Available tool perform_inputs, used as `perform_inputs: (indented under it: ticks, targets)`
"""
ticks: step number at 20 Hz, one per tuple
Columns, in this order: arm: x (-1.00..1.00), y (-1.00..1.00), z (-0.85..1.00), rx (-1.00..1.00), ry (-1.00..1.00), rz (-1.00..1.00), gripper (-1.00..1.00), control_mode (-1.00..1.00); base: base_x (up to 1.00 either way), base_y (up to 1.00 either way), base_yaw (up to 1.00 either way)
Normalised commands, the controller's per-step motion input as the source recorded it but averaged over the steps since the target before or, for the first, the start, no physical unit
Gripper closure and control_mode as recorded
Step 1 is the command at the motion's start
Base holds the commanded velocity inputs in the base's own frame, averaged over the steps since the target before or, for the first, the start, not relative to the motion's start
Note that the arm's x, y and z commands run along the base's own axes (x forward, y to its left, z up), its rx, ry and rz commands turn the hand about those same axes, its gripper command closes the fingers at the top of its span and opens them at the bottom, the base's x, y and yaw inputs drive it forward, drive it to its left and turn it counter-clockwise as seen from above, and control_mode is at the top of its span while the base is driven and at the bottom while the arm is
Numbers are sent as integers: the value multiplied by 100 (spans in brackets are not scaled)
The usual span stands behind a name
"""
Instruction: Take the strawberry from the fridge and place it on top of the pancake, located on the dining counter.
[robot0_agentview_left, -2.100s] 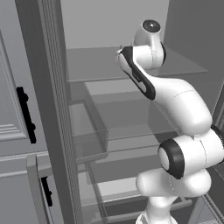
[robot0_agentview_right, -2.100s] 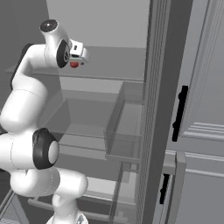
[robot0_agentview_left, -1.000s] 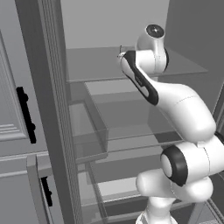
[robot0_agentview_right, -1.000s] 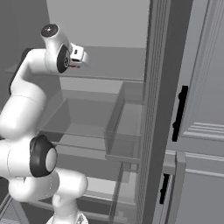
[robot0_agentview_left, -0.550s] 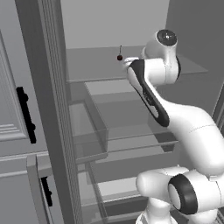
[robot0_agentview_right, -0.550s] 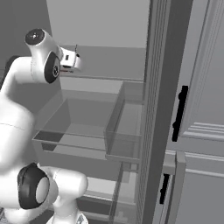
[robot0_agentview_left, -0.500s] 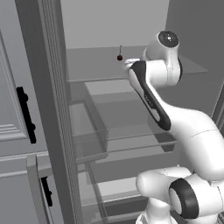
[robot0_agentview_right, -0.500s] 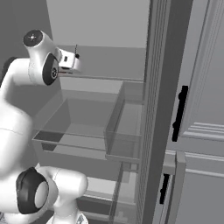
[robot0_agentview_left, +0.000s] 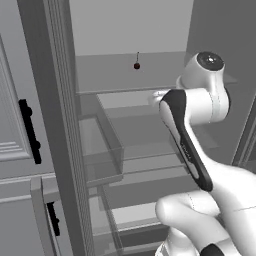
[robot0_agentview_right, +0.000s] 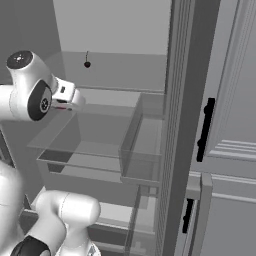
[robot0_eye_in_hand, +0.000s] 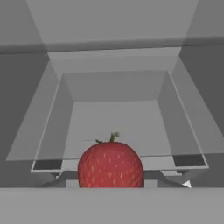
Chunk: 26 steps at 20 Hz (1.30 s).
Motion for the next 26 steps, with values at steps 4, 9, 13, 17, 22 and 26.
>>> perform_inputs:
  ticks: [4, 9, 13, 17, 22, 26]
  targets:
    - [-100, -14, -99, 0, 18, 0, 100, -100, 0, 0, 0]
    - [-96, -29, -100, 0, 21, 0, 100, -100, 0, 0, 0]
    - [-20, -59, -61, 0, 19, -3, 100, -100, 0, 0, 0]
    - [0, -53, -5, 0, 1, -8, 100, -100, 0, 0, 0]
    - [0, -3, -31, -3, 6, -6, 100, -100, 0, 0, 0]
    - [0, 7, -2, 0, 0, 0, 100, -100, 0, 0, 0]
